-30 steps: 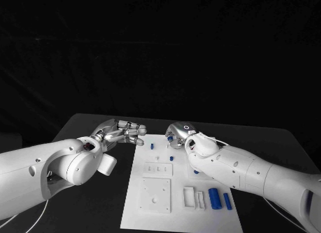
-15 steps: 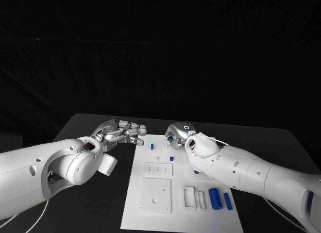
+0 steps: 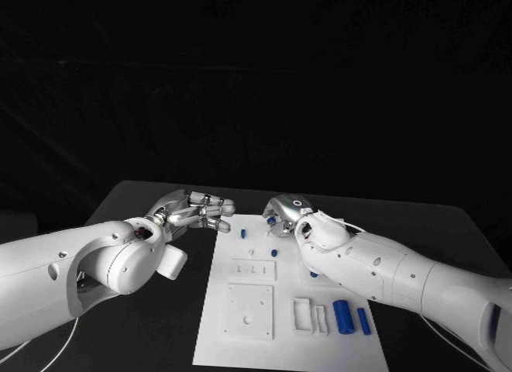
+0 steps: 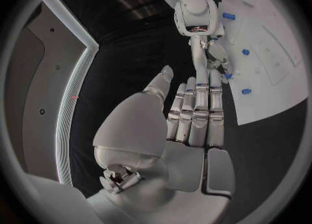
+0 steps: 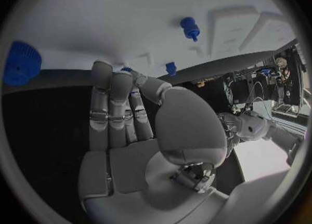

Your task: Assemble the parts on the task board

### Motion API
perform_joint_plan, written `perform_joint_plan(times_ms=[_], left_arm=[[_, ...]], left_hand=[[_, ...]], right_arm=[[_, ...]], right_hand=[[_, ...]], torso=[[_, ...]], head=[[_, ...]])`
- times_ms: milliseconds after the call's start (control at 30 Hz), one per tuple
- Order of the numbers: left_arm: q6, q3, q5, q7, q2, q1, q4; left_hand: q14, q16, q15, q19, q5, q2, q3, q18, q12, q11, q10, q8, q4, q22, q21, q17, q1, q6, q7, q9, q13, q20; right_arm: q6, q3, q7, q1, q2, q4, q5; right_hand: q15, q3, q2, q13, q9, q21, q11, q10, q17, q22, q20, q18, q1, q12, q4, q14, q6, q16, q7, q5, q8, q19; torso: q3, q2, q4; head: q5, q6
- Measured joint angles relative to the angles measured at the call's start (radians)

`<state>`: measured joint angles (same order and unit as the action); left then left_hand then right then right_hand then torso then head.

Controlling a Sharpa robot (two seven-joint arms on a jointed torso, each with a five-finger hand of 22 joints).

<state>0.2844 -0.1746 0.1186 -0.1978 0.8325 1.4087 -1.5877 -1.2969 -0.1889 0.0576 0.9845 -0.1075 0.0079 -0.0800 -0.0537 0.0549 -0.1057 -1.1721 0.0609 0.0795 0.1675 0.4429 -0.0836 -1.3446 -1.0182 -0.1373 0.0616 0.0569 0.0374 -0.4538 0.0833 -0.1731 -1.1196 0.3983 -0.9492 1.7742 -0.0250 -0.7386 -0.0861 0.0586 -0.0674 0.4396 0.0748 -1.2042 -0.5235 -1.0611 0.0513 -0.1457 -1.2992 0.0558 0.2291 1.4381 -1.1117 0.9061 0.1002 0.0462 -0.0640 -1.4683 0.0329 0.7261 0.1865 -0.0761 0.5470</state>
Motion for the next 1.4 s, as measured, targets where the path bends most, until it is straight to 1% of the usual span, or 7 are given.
perform_joint_plan(times_ms=[100, 333, 900, 967, 1133, 1300, 1400], left_arm=[[0.000, 0.000, 0.000, 0.000, 0.000, 0.000, 0.000], [-0.001, 0.000, 0.001, 0.001, -0.001, 0.000, 0.001], [-0.001, 0.000, 0.003, 0.007, -0.001, 0.001, 0.001], [-0.001, 0.000, 0.003, 0.008, -0.002, 0.001, 0.001], [-0.001, 0.000, 0.003, 0.009, -0.002, 0.001, 0.001], [-0.002, 0.000, 0.004, 0.010, -0.003, 0.001, 0.001], [-0.002, 0.000, 0.004, 0.011, -0.003, 0.001, 0.001]], left_hand=[[0.000, 0.000, 0.000, 0.000, 0.000, 0.000, 0.000, 0.000, 0.000, 0.000, 0.000, 0.000, 0.000, 0.000, 0.000, 0.000, 0.000, 0.000, 0.000, 0.000, 0.000, 0.000], [0.000, 0.000, 0.000, 0.000, 0.000, 0.000, 0.000, 0.000, 0.000, 0.000, 0.000, 0.000, 0.000, 0.000, 0.000, 0.000, 0.000, 0.000, 0.000, 0.000, 0.000, 0.000], [0.000, 0.000, 0.000, 0.000, 0.004, 0.000, 0.003, 0.000, 0.000, 0.000, 0.000, 0.000, -0.003, -0.002, 0.000, 0.000, 0.000, 0.000, 0.000, 0.000, 0.000, 0.000], [0.000, 0.000, 0.000, 0.000, 0.004, 0.000, 0.003, 0.000, 0.000, 0.000, 0.000, 0.000, -0.003, -0.002, 0.000, 0.000, 0.000, 0.000, 0.000, 0.000, 0.000, 0.000], [0.000, 0.000, 0.000, 0.000, 0.004, 0.000, 0.003, 0.000, 0.000, 0.000, 0.000, 0.000, -0.003, -0.002, 0.000, 0.000, 0.000, 0.000, 0.000, 0.000, 0.000, 0.000], [0.000, 0.000, 0.000, 0.000, 0.004, 0.000, 0.003, 0.000, 0.000, 0.000, 0.000, 0.000, -0.003, -0.003, 0.000, 0.000, 0.000, 0.000, 0.000, 0.000, 0.000, 0.000], [0.000, 0.000, 0.000, 0.000, 0.004, 0.000, 0.005, 0.000, 0.000, 0.000, 0.000, 0.000, -0.005, -0.003, 0.000, 0.000, 0.000, 0.004, -0.004, 0.000, 0.000, 0.000]], right_arm=[[-0.001, 0.000, 0.002, -0.001, -0.002, -0.001, 0.000], [0.005, 0.000, 0.005, -0.002, -0.002, -0.001, -0.001], [0.050, 0.003, 0.009, -0.009, -0.009, 0.011, -0.002], [0.055, 0.003, 0.010, -0.009, -0.010, 0.013, -0.002], [0.065, 0.002, 0.012, -0.007, -0.013, 0.019, -0.002], [0.072, 0.001, 0.013, -0.006, -0.014, 0.022, -0.004], [0.074, 0.001, 0.014, -0.006, -0.015, 0.024, -0.006]], right_hand=[[0.000, -0.003, 0.000, 0.000, 0.000, 0.000, -0.004, -0.003, 0.000, 0.000, 0.000, 0.000, 0.000, 0.000, 0.000, 0.000, 0.000, 0.000, 0.000, 0.000, 0.000, 0.000], [0.000, -0.003, 0.000, 0.000, 0.000, -0.004, -0.002, 0.007, 0.000, -0.003, 0.000, 0.000, 0.000, -0.002, 0.000, 0.000, 0.006, 0.000, -0.001, 0.000, 0.000, 0.000], [0.002, -0.006, -0.003, -0.001, 0.001, -0.012, 0.004, 0.027, 0.003, -0.005, -0.003, 0.001, 0.003, -0.003, 0.002, 0.002, 0.021, -0.004, -0.004, 0.000, 0.000, 0.004], [0.002, -0.007, -0.004, -0.001, 0.001, -0.016, 0.002, 0.045, 0.004, -0.005, -0.003, 0.001, 0.004, -0.003, 0.001, 0.002, 0.026, -0.004, -0.009, 0.000, 0.000, 0.004], [0.002, -0.009, -0.005, -0.002, 0.001, -0.016, 0.004, 0.058, 0.005, -0.005, -0.003, 0.001, 0.005, -0.004, 0.004, 0.002, 0.029, -0.004, -0.007, 0.000, 0.000, 0.004], [0.002, -0.064, -0.003, -0.002, 0.002, -0.016, 0.006, 0.077, 0.005, -0.009, -0.003, 0.002, 0.004, -0.003, 0.000, 0.002, 0.041, -0.004, -0.005, 0.000, 0.000, 0.004], [0.002, -0.079, 0.000, -0.002, 0.002, -0.016, 0.002, 0.081, 0.005, -0.011, -0.003, 0.002, 0.007, -0.002, -0.002, 0.002, 0.041, -0.004, -0.005, 0.000, 0.000, 0.004]], torso=[[0.0002, 0.000, 0.0003], [0.0008, 0.000, 0.0003], [0.0002, 0.000, -0.0003], [0.0002, 0.000, -0.0001], [0.0002, 0.000, -0.0001], [0.0002, 0.000, -0.0002], [0.0004, 0.000, -0.0001]], head=[[0.001, 0.000], [0.001, 0.001], [0.002, -0.001], [0.002, -0.001], [0.003, -0.002], [0.004, -0.002], [0.005, -0.002]])
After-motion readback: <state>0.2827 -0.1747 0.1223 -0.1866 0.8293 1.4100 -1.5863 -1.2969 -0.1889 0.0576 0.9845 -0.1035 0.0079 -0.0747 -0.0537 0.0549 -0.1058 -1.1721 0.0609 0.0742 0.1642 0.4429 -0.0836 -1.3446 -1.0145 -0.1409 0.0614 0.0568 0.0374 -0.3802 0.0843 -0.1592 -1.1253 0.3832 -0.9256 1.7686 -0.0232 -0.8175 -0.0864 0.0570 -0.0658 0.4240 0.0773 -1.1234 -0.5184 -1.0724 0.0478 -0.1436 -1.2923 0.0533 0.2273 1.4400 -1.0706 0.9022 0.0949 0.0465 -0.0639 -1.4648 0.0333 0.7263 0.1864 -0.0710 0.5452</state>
